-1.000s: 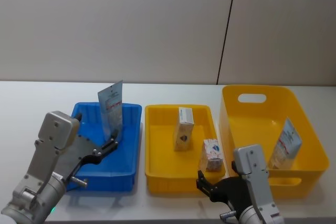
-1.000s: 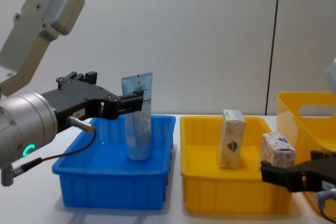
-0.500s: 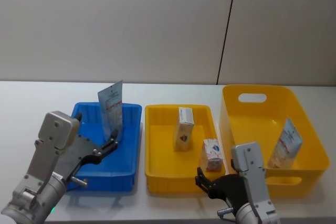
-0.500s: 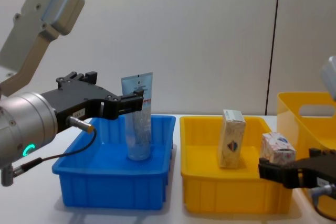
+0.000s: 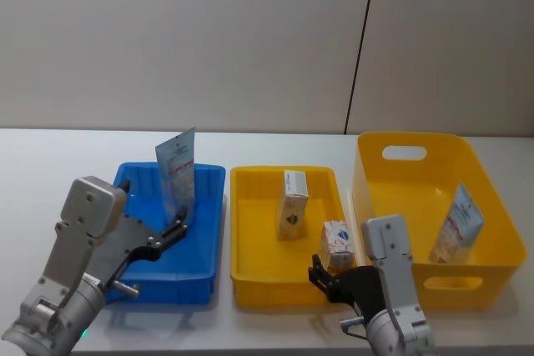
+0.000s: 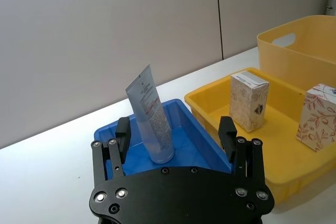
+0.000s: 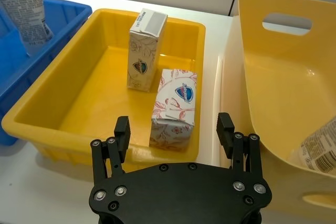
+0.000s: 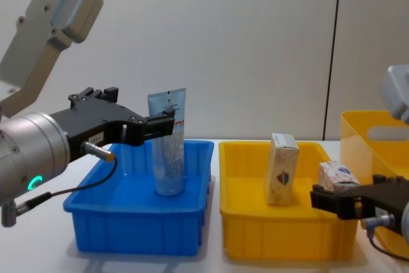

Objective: Bimanual collaborative sorting of washing and personal care products

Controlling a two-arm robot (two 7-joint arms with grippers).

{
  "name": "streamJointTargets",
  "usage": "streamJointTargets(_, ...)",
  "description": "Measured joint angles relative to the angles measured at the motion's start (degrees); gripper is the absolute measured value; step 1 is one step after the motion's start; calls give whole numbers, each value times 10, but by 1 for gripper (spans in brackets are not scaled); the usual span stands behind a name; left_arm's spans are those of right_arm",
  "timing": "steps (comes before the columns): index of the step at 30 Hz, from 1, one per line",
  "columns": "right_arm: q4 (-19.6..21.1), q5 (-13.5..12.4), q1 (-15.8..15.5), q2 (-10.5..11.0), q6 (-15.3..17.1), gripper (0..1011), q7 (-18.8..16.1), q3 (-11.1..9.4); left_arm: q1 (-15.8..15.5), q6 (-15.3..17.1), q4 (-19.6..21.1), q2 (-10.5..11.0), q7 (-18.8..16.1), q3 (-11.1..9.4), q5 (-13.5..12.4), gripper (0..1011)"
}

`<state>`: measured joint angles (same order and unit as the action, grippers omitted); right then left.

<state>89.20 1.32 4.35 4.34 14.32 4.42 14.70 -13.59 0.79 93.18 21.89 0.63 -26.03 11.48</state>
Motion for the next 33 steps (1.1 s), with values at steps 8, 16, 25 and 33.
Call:
streamJointTargets(8,-14,3,11,-7,0,1003,-1,0,0,0,0,0,0,0,0,1001)
streamJointTargets(16,-13,7,9,-9,2,1003,-4,-3,0,0,0,0,0,0,0,1001)
streamJointTargets(25,-11,10,7,-10,3,1003,-5,-5,0,0,0,0,0,0,0,1001)
streamJointTargets(33,-10,11,6,-11,5,1004,-7,-6,0,0,0,0,0,0,0,1001)
